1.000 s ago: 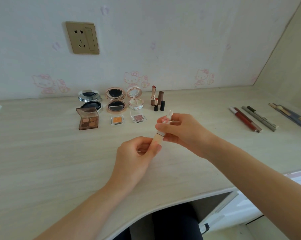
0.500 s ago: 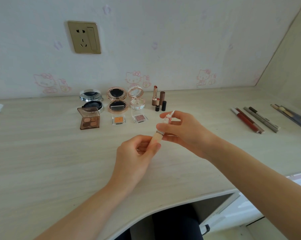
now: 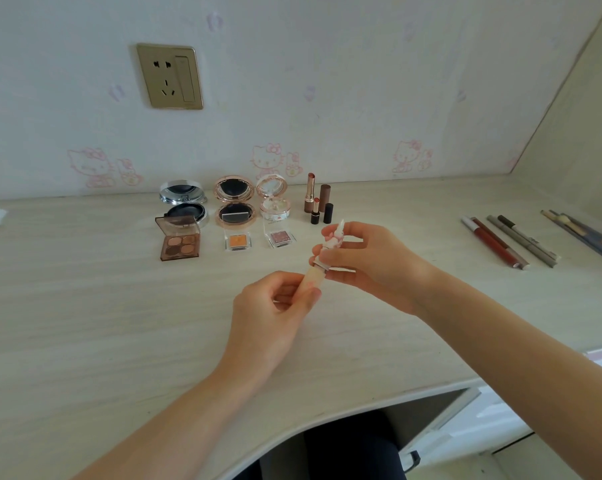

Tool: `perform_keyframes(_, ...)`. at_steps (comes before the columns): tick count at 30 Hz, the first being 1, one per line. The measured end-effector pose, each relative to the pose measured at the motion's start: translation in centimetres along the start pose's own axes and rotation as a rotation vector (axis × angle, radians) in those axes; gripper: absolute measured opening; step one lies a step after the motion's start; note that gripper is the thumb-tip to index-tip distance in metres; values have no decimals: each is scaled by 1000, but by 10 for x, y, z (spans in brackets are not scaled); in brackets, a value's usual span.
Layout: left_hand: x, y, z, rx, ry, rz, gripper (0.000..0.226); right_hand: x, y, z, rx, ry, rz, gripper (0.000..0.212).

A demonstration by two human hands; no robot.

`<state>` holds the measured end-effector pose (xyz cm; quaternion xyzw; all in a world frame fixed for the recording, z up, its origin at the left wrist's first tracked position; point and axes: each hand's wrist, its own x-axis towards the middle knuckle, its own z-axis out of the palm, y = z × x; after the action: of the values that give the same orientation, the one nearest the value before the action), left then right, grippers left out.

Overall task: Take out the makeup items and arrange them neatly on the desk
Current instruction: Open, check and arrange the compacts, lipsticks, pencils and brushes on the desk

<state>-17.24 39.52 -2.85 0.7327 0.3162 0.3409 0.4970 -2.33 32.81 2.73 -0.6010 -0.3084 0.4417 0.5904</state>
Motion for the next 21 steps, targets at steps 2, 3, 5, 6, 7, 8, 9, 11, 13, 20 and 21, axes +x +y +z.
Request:
perform_keyframes(2, 0, 0, 0, -7, 2, -2, 10, -1, -1, -2, 11, -39, 5, 34)
perform_keyframes(3, 0, 0, 0, -10, 5, -3, 10, -1, -1, -2, -11, -37, 6, 33)
perform_keyframes(5, 0, 0, 0, -12, 8, -1, 10, 1, 0, 1, -70, 3, 3, 29)
perform_keyframes(6, 0, 0, 0, -9, 8, 1, 10, 2, 1, 2, -87, 29, -1, 27)
perform_keyframes(7, 0, 0, 0, -6, 10, 4, 10, 3, 2, 4, -90, 54, -7, 25)
perform_keyframes(8, 0, 0, 0, -4, 13, 5, 9, 3, 3, 5, -84, 75, -15, 25)
perform_keyframes(9, 1, -1, 0, -4, 15, 4, 9, 3, 3, 4, -68, 84, -22, 26)
perform_keyframes(11, 1, -1, 0, -15, 16, -5, 10, 3, 2, 2, -24, 65, -22, 31)
perform_keyframes(13, 1, -2, 0, -18, 12, -5, 10, 2, -1, -1, -41, 46, -11, 34)
perform_keyframes(20, 0, -1, 0, -15, 26, 21, 10, 5, 5, 8, -166, 116, 3, 43)
perform_keyframes(21, 1, -1, 0, -13, 29, 23, 10, 5, 6, 8, -126, 122, 0, 41)
